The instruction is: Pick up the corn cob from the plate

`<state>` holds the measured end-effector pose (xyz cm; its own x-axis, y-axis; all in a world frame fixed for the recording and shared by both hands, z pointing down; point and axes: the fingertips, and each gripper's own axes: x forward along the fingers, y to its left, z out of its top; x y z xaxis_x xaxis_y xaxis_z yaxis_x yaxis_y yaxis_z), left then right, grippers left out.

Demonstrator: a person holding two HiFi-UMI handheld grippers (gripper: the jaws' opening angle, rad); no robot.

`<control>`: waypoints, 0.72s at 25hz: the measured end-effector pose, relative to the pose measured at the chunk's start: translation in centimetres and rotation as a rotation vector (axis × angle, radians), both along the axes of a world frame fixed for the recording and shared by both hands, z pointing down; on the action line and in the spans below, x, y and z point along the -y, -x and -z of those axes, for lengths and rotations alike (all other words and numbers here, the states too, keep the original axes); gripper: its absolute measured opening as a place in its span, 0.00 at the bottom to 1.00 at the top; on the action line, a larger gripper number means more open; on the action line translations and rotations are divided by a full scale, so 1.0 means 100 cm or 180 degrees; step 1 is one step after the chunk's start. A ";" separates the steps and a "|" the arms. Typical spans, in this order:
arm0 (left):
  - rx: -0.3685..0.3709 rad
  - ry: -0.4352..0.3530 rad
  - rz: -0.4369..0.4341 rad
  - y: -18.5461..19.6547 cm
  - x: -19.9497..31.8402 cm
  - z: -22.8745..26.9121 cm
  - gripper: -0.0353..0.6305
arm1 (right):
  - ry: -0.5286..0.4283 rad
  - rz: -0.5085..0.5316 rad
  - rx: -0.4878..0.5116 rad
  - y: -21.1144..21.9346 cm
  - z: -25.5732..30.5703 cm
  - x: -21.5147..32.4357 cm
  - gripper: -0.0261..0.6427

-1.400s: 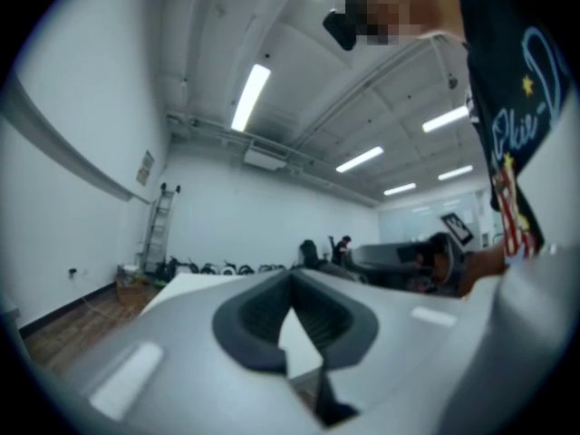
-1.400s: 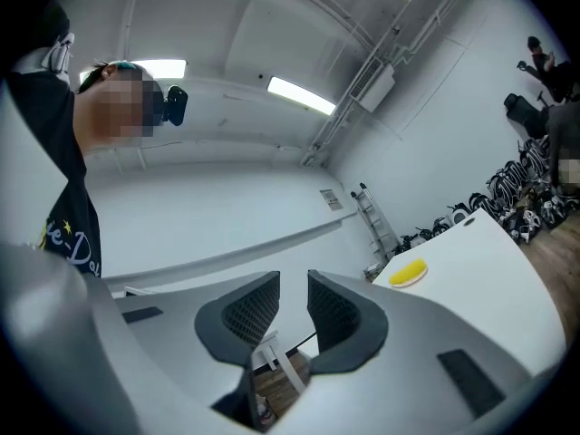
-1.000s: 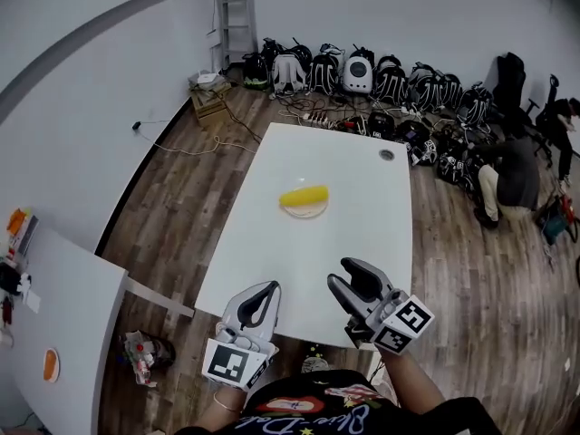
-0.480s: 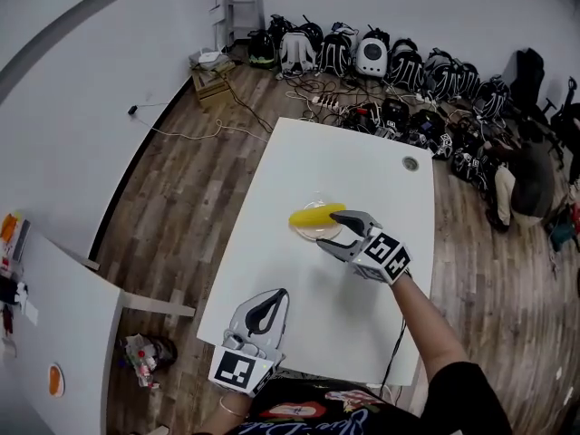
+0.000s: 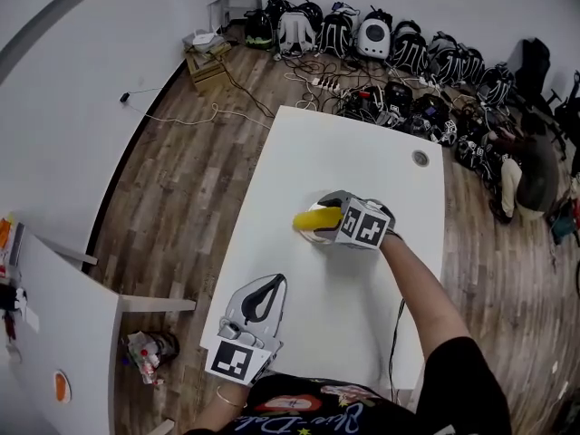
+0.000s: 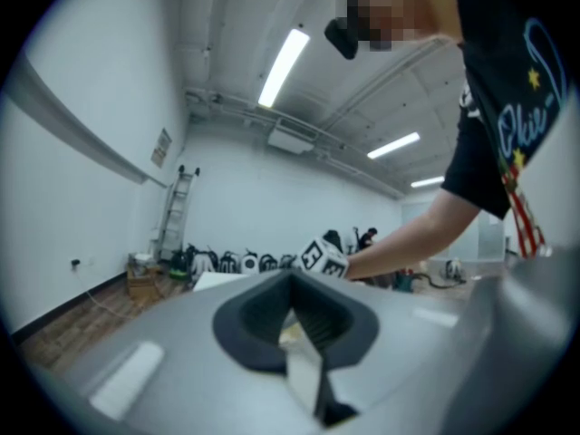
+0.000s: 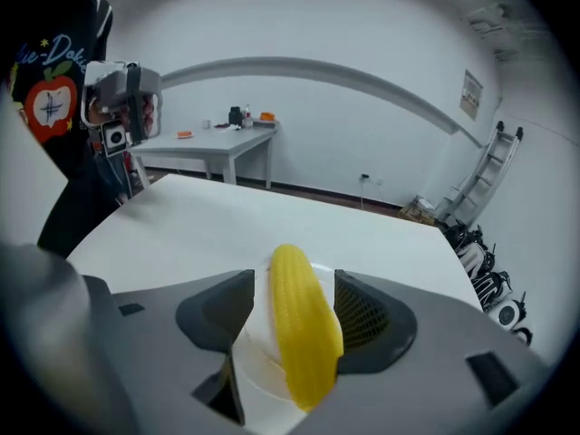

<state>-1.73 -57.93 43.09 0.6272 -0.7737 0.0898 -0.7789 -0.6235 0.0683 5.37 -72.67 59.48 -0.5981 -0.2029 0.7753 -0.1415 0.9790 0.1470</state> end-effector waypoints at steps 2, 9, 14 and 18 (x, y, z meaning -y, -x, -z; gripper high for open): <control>-0.0057 0.0006 -0.0017 0.000 0.006 0.000 0.04 | 0.0053 0.0168 -0.0224 0.002 -0.013 0.003 0.42; -0.0114 0.0015 -0.0007 0.007 0.013 0.000 0.04 | 0.0122 0.1051 -0.1189 -0.009 -0.042 0.005 0.43; -0.0158 0.0104 0.0069 0.016 0.013 -0.005 0.04 | 0.0266 0.1451 -0.1628 -0.008 -0.048 0.001 0.42; -0.0154 0.0098 0.0132 0.025 0.012 -0.007 0.04 | 0.0344 0.1511 -0.1746 -0.007 -0.050 0.001 0.42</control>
